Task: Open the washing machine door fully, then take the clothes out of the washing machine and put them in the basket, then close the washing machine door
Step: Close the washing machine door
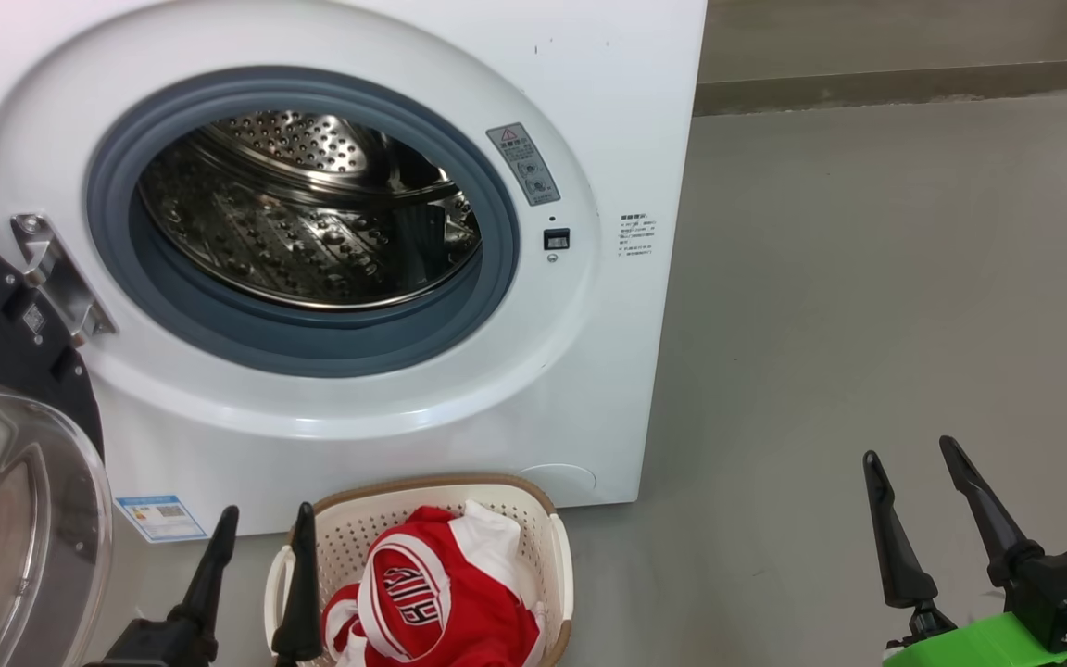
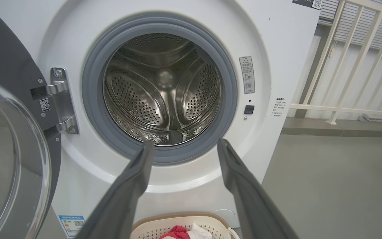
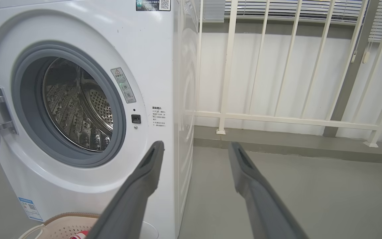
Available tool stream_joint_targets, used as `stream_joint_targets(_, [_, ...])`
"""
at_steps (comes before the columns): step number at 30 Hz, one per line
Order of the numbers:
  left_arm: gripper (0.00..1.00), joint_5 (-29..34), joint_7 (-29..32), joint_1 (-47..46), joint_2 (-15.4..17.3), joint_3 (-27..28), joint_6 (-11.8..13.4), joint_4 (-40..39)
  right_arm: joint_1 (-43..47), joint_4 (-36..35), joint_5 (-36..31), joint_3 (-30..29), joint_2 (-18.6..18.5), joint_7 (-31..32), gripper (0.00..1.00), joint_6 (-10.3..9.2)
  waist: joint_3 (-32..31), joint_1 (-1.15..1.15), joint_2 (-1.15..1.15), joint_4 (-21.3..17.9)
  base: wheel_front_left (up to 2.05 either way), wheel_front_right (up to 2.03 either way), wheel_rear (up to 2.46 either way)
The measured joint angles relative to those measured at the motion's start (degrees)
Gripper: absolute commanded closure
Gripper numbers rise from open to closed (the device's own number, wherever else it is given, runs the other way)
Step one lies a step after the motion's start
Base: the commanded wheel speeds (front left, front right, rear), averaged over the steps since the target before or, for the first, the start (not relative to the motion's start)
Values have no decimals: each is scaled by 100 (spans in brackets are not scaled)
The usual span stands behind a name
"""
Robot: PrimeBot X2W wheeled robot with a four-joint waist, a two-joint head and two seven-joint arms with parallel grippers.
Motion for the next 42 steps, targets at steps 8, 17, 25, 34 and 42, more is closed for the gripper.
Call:
stream_joint_targets(8, [0, 0, 0, 0, 35, -2, 81, 5, 72, -1, 20, 1, 1, 0, 0, 0, 19, 0, 0, 5, -5, 5, 0])
stream_joint_targets(17, [0, 1, 0, 0, 82, -26, 129, 8, 72, -1, 24, 3, 2, 0, 0, 0, 45, 0, 0, -2, -104, 104, 0])
stream_joint_targets(25, [0, -3, 0, -1, 112, -105, 119, -29, 72, 2, 26, 2, 2, 0, 0, 0, 93, 0, 0, 25, -169, 169, 0])
stream_joint_targets(34, [0, 145, 1, -1, 135, -153, 190, -22, 72, 15, 112, 2, 2, 0, 0, 0, 98, 0, 0, 61, -68, 68, 0])
stream_joint_targets(42, [0, 152, 1, -2, 154, -166, 288, -51, 71, 27, 147, 34, 2, 0, 0, 0, 135, 0, 0, 86, 0, 0, 0])
